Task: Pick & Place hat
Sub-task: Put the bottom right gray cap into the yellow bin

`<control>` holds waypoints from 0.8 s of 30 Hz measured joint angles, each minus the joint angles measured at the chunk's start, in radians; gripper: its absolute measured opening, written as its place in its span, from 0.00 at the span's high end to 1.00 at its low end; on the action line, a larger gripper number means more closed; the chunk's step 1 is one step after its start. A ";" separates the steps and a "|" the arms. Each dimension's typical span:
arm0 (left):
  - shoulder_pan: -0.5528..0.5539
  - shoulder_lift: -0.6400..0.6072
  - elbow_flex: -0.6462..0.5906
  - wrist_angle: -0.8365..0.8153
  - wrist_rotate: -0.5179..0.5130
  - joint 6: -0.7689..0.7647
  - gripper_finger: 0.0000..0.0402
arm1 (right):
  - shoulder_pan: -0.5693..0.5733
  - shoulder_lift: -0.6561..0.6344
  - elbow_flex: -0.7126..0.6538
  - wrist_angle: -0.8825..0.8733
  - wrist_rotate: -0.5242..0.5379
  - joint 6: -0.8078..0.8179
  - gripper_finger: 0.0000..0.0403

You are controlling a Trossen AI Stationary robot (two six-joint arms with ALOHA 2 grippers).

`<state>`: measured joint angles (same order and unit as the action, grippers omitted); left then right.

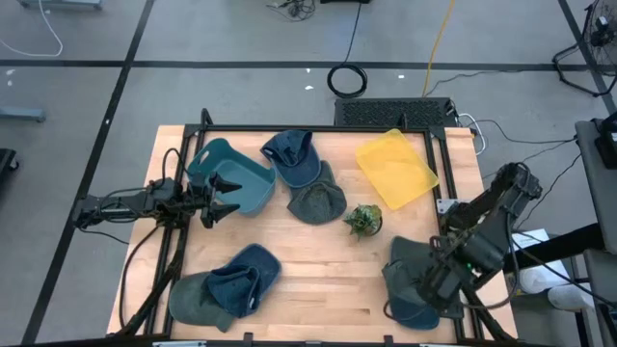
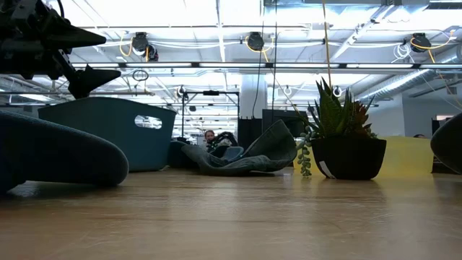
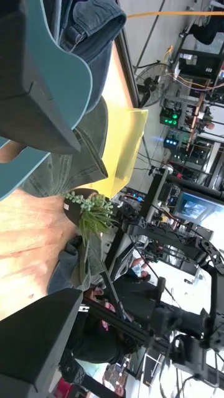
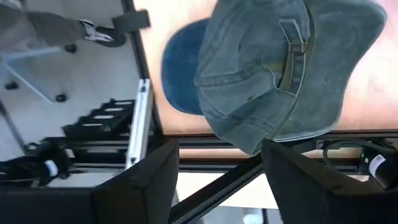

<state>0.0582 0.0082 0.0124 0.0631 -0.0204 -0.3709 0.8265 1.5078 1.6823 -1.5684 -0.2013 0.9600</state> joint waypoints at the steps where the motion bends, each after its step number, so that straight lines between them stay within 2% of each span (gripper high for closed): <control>1: 0.000 0.000 0.000 0.000 0.000 0.000 0.06 | 0.011 0.000 -0.012 0.000 0.016 0.009 0.46; 9: 0.000 0.000 0.000 0.000 0.000 0.000 0.06 | 0.069 0.000 -0.106 0.065 0.122 0.072 0.46; 14: 0.000 0.000 0.000 0.000 0.000 0.000 0.06 | 0.096 0.010 -0.166 0.155 0.128 0.132 0.46; 24: 0.000 0.000 0.000 0.000 0.000 0.000 0.06 | 0.153 0.096 -0.172 0.234 0.175 0.162 0.46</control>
<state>0.0583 0.0081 0.0124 0.0628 -0.0204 -0.3708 0.9798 1.6040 1.5105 -1.3342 -0.0264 1.1223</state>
